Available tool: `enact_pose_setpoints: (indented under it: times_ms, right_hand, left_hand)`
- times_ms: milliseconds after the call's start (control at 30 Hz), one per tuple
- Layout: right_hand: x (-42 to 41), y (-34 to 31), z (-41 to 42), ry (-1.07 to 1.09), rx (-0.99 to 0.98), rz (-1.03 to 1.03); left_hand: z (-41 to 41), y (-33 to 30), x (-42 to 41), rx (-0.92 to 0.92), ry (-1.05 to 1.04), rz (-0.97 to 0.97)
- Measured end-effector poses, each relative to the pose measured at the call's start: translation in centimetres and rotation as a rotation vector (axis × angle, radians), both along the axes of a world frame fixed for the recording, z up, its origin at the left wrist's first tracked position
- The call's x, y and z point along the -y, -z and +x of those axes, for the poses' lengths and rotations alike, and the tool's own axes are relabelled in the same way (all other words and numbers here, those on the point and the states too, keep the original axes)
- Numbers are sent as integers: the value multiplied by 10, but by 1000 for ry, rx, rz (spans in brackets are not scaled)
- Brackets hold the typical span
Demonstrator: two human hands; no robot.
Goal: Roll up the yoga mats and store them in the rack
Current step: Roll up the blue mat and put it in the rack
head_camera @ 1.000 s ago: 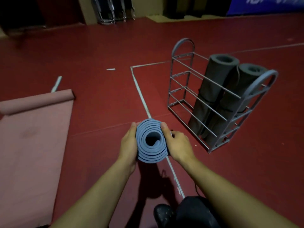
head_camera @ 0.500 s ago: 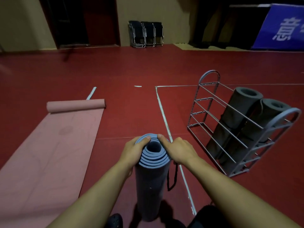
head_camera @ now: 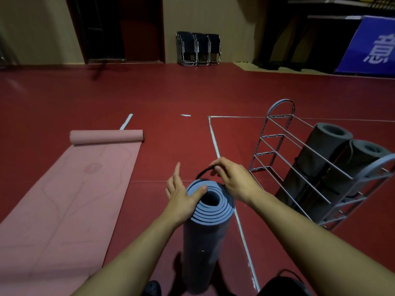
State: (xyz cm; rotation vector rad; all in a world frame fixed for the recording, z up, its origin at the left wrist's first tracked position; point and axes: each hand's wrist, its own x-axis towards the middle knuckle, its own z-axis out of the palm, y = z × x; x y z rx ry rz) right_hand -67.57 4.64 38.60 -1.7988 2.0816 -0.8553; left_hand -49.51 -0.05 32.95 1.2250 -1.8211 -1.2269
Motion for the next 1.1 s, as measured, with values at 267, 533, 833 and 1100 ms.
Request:
enact_pose_setpoints:
  times_ms: [267, 533, 833, 1100]
  right_hand:
    - [-5, 14, 0, -238, 127, -21]
    - [-27, 16, -9, -240, 116, 112]
    - [-29, 39, -14, -119, -182, -168]
    - [-22, 75, -3, 168, -217, -144]
  left_hand:
    - [-1, 10, 4, -215, -1, -255]
    - [-3, 10, 9, -67, -319, -289]
    - [-4, -1, 8, 109, -548, -245]
    - [11, 39, 9, -160, -196, -256]
